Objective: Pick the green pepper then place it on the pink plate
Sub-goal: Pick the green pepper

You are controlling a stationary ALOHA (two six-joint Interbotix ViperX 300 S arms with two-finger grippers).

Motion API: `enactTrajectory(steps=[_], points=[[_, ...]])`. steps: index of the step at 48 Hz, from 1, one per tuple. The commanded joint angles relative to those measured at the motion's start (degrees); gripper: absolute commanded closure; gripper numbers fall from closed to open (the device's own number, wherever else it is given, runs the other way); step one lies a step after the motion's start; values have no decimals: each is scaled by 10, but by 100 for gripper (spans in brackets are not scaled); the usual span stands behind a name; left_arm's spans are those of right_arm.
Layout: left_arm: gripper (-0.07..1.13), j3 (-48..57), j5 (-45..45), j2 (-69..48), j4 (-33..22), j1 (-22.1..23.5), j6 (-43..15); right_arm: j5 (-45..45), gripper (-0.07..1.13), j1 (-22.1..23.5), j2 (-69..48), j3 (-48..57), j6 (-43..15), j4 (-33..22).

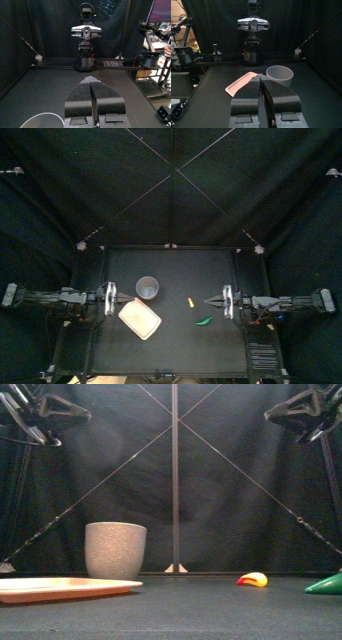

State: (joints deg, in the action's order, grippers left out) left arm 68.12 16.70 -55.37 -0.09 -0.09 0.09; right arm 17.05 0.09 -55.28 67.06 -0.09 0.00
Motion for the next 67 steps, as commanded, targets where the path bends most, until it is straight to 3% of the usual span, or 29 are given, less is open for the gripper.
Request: enactTrajectory(steps=[1, 8, 22, 28, 37, 42, 67], points=[[88, -6, -25, 4, 0, -14, -4, -5, 93, -3, 18, 11, -1, -2], [88, -4, -69, 4, 0, -26, -4, -74, 93, -18, 54, 44, -19, 8], [88, -4, -108, 4, 0, -47, -4, -207, 88, -79, 159, 40, -127, 73], [88, -4, -108, 4, 0, -57, -4, -220, 72, -86, 187, 23, -143, 70], [88, -4, -108, 4, -1, -65, -2, -261, 34, -98, 223, -1, -149, 69], [88, -4, -107, 4, -1, -66, -1, -265, 23, -98, 242, 0, -150, 72], [88, -10, -107, 4, -10, -71, -3, -236, 23, -94, 344, 10, -144, 57]])
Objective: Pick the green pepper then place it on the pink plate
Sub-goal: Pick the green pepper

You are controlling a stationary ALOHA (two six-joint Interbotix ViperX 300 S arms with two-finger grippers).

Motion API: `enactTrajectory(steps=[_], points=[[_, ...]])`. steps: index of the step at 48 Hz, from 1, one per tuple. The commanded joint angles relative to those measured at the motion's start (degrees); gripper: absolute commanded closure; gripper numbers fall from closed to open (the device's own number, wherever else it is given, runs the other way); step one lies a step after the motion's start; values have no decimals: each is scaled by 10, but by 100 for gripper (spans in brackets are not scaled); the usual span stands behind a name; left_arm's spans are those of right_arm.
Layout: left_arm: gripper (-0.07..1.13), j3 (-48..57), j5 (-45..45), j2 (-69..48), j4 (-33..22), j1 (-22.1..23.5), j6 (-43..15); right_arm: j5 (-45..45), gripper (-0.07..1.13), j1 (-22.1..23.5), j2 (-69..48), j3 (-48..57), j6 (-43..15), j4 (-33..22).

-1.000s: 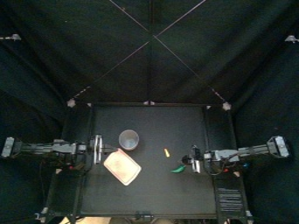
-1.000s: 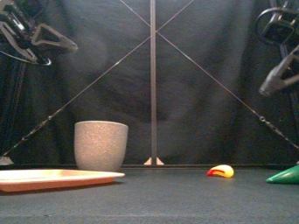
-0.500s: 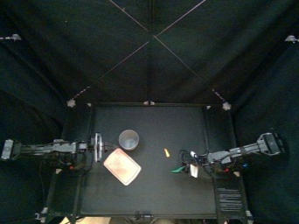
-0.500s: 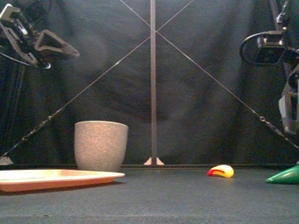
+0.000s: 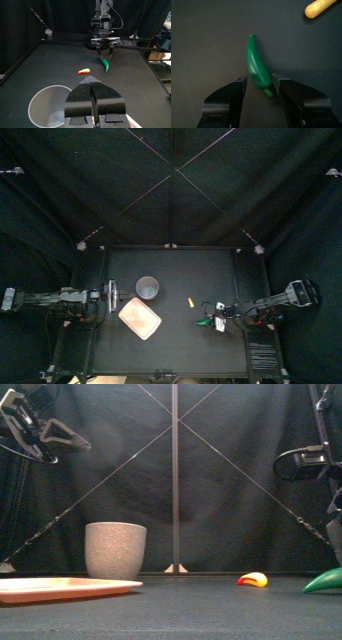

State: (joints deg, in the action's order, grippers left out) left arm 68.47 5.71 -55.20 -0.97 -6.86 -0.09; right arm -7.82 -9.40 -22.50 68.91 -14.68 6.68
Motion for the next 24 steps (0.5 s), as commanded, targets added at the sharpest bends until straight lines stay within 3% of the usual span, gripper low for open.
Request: enactTrajectory(steps=[1, 16, 24], points=[[88, -13, 3, 3, -1, -4, -2, 17, 23, 1, 23, -9, -2, -15], [88, -15, 3, 2, -1, -5, -2, 42, 26, -3, 66, -22, -4, -25], [88, -13, 3, 2, -1, -5, -2, 42, 41, -4, 68, -34, -4, -24]])
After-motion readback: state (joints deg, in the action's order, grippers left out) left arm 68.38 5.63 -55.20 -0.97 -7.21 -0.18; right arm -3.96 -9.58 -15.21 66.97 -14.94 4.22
